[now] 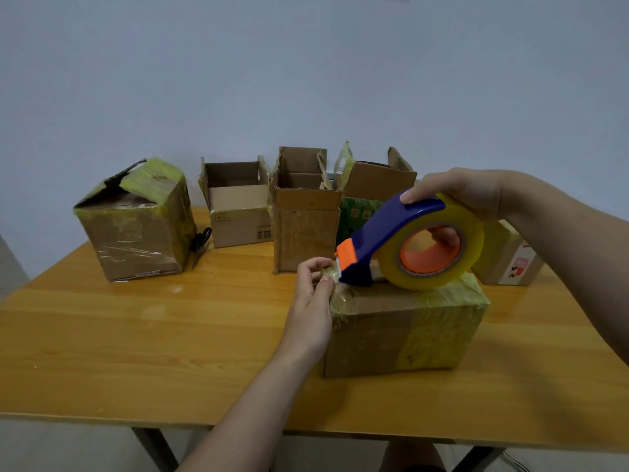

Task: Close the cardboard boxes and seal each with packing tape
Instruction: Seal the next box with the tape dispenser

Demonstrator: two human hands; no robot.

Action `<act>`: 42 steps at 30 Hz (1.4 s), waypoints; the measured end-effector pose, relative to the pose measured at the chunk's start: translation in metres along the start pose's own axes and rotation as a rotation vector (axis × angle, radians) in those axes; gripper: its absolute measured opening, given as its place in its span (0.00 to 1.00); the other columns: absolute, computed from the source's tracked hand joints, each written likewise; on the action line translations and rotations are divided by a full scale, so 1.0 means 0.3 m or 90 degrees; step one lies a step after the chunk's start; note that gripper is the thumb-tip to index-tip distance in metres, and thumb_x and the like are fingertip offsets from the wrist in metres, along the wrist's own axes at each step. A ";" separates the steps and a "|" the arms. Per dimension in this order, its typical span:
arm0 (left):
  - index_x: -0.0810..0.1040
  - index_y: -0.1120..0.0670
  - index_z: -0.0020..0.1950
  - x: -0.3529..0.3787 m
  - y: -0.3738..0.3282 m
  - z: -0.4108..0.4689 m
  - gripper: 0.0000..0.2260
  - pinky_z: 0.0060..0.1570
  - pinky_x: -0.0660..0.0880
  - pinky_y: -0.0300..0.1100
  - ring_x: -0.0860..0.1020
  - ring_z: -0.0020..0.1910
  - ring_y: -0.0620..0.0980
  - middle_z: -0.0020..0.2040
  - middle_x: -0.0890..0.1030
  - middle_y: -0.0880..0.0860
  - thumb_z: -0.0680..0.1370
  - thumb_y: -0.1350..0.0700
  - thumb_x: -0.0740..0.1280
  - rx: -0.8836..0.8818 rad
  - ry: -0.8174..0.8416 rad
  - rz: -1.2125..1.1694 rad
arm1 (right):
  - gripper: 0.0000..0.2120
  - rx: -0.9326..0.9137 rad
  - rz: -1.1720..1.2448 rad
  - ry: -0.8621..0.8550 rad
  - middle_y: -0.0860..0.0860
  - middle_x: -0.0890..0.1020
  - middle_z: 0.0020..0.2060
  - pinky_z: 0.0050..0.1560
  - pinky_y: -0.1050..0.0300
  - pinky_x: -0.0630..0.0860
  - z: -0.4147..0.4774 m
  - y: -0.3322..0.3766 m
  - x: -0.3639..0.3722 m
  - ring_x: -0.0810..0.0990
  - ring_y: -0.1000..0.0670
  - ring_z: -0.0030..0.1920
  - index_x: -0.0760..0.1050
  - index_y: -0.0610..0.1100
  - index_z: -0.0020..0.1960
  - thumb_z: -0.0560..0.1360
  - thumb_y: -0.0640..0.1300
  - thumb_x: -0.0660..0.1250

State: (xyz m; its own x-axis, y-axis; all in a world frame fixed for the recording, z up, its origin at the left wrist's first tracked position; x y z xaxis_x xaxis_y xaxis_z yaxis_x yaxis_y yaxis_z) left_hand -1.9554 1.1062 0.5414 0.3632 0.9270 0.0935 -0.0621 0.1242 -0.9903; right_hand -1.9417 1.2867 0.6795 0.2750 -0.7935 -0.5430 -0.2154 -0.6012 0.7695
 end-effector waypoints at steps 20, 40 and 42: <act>0.61 0.45 0.79 0.061 -0.052 0.122 0.19 0.54 0.78 0.51 0.79 0.55 0.53 0.63 0.78 0.55 0.88 0.44 0.48 -0.078 0.171 0.564 | 0.18 0.061 -0.082 -0.007 0.40 0.79 0.31 0.39 0.52 0.77 -0.030 -0.040 -0.021 0.76 0.44 0.27 0.86 0.45 0.37 0.71 0.60 0.73; 0.76 0.36 0.57 -0.036 -0.141 0.179 0.11 0.64 0.73 0.47 0.74 0.60 0.44 0.60 0.76 0.45 0.87 0.52 0.59 0.040 0.188 0.544 | 0.21 0.077 0.012 -0.059 0.46 0.81 0.34 0.30 0.61 0.78 0.030 0.082 0.068 0.77 0.51 0.27 0.83 0.40 0.53 0.78 0.59 0.69; 0.76 0.35 0.55 -0.086 -0.147 0.189 0.13 0.65 0.72 0.48 0.74 0.62 0.45 0.61 0.76 0.44 0.87 0.54 0.59 0.022 0.194 0.540 | 0.18 0.056 0.027 -0.073 0.45 0.81 0.34 0.30 0.60 0.78 0.060 0.111 0.101 0.77 0.51 0.27 0.82 0.42 0.49 0.78 0.58 0.70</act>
State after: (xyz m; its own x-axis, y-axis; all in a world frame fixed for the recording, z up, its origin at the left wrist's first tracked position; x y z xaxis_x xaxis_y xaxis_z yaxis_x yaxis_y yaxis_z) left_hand -2.0149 1.0970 0.5885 0.4131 0.5792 -0.7027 -0.4471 -0.5433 -0.7106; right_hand -1.9575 1.2411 0.6826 0.1564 -0.8210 -0.5490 -0.3077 -0.5687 0.7628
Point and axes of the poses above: each hand's wrist, its own z-axis towards the middle knuckle, its own x-axis out of the palm, y = z × x, the point moved 10 cm from there along z, towards the middle knuckle
